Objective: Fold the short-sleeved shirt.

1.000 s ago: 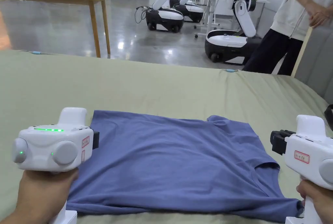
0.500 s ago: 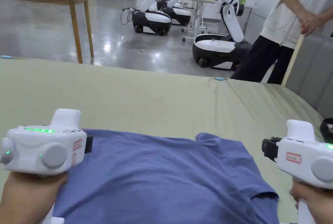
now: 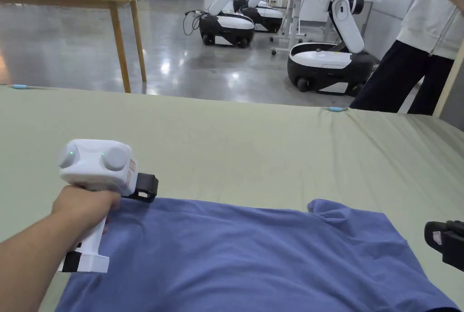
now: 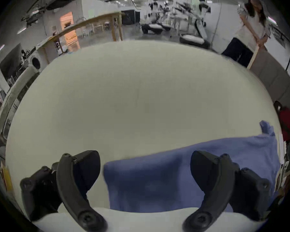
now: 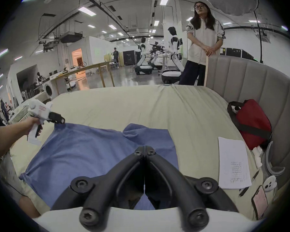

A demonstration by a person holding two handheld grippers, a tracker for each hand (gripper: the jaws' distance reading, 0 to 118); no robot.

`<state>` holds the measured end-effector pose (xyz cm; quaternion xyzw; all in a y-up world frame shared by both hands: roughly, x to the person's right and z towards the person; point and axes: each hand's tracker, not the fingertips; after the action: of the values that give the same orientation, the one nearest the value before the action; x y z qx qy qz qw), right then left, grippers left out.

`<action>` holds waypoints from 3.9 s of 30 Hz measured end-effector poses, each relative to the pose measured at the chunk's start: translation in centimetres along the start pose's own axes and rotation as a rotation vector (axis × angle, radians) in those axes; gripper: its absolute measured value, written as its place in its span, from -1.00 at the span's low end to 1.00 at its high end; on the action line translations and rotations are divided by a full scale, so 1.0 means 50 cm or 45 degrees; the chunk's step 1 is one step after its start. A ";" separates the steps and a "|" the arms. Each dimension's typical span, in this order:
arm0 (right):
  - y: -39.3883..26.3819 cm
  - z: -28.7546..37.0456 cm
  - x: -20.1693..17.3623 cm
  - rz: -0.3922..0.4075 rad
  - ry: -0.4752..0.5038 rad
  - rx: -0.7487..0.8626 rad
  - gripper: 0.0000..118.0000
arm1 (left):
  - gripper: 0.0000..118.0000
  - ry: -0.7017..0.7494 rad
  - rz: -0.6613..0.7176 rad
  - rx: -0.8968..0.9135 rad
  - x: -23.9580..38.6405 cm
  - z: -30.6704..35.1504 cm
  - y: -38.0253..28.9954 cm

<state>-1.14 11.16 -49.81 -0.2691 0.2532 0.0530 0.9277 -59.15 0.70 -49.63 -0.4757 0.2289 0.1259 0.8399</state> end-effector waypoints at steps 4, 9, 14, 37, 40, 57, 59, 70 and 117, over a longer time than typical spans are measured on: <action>-0.002 -0.005 -0.007 0.023 -0.009 -0.015 -1.00 | 0.54 0.009 0.065 -0.006 -0.005 -0.025 -0.032; 0.002 -0.017 0.011 0.006 -0.046 -0.016 -1.00 | -0.90 -0.006 -0.035 0.056 0.011 0.020 -0.042; 0.017 -0.055 0.050 -0.084 -0.101 -0.050 -0.96 | -0.90 -0.019 -0.039 0.039 0.025 0.009 -0.063; 0.061 -0.539 0.128 -0.129 -0.039 -0.596 -0.21 | -0.90 -0.116 -0.059 -0.016 0.000 -0.033 -0.034; 0.059 -0.527 0.116 -0.063 -0.038 -0.578 -0.56 | -0.90 -0.109 -0.064 -0.013 0.003 -0.034 -0.033; 0.196 -0.216 0.063 -0.012 -0.034 -0.092 -0.89 | -0.90 -0.071 0.011 0.353 -0.028 0.275 -0.035; 0.220 -0.163 0.060 -0.003 -0.033 -0.045 -0.89 | -0.90 -0.073 0.007 0.403 -0.033 0.338 -0.040; 0.343 0.153 0.023 0.082 -0.050 0.295 -0.89 | -0.90 -0.044 -0.010 0.737 -0.076 0.689 -0.058; 0.810 0.385 -0.104 0.154 -0.194 0.817 -0.89 | -0.90 0.171 0.068 1.319 -0.117 1.103 0.187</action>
<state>-6.65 55.91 -52.34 0.0568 0.2025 0.0455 0.9766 -53.63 52.81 -29.18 0.0013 0.3264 -0.0132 0.9451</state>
